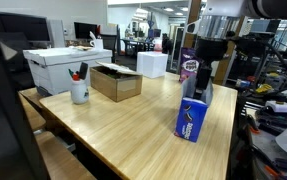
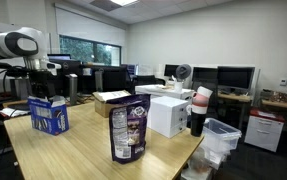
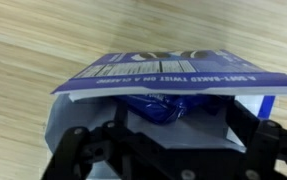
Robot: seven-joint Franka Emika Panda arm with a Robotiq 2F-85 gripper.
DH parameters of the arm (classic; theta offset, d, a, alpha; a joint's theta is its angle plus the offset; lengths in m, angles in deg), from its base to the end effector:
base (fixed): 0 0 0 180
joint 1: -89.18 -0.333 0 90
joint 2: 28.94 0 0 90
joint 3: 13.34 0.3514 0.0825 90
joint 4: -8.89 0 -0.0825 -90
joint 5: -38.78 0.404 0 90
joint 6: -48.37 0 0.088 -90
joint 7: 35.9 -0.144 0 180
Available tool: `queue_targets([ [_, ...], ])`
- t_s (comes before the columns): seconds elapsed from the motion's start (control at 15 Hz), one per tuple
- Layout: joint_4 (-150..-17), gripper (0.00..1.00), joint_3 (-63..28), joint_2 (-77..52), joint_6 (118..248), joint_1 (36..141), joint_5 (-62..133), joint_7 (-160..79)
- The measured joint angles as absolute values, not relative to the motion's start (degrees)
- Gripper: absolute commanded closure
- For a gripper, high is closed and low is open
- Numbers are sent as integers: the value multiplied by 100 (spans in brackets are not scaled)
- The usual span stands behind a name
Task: Remove the blue packet from the blue box and place it on the counter
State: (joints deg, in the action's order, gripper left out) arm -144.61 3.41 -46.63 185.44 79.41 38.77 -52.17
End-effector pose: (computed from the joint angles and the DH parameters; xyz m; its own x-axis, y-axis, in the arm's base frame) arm 0.3641 0.1739 0.3137 0.9854 0.1668 0.0338 0.1637 -0.9831 0.0815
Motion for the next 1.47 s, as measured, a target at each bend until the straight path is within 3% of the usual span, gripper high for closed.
queue_targets([
  [1.33,-14844,0,256,-3668,19966,7929,3468,-5684],
  [1.4,-14849,25,263,-3667,19976,7929,3446,-5721],
  [1.47,-14852,25,264,-3667,19981,7928,3435,-5736],
])
